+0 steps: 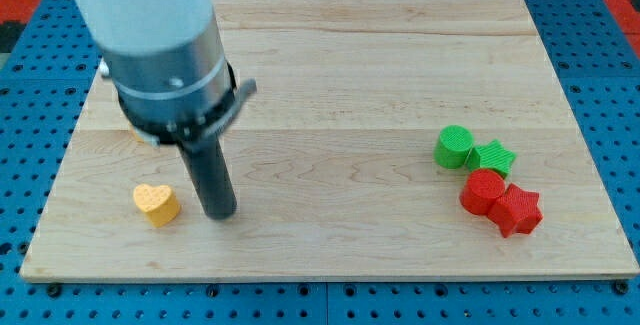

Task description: Slightly push the yellow heart vertically to the bottom of the yellow hexagon

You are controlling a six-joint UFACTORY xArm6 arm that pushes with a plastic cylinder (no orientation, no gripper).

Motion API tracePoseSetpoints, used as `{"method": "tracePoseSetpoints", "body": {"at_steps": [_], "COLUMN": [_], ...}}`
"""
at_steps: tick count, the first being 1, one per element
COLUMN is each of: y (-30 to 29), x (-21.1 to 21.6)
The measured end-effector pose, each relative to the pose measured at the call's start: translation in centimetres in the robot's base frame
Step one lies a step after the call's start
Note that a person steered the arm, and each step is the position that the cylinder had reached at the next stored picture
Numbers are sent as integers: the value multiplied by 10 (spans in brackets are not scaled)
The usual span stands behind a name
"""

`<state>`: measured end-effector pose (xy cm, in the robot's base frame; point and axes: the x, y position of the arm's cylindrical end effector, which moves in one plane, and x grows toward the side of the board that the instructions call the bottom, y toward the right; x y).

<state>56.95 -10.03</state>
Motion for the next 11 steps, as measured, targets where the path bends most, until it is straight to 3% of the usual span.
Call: {"method": "tracePoseSetpoints", "body": {"at_steps": [1,3,4,5,6,7,8,9,10,11], "y": [-44,-35,-71,-71,47,139,200,308,335,320], "x": [46,4,-12,-18,-44,-19,40,46,14,-31]}}
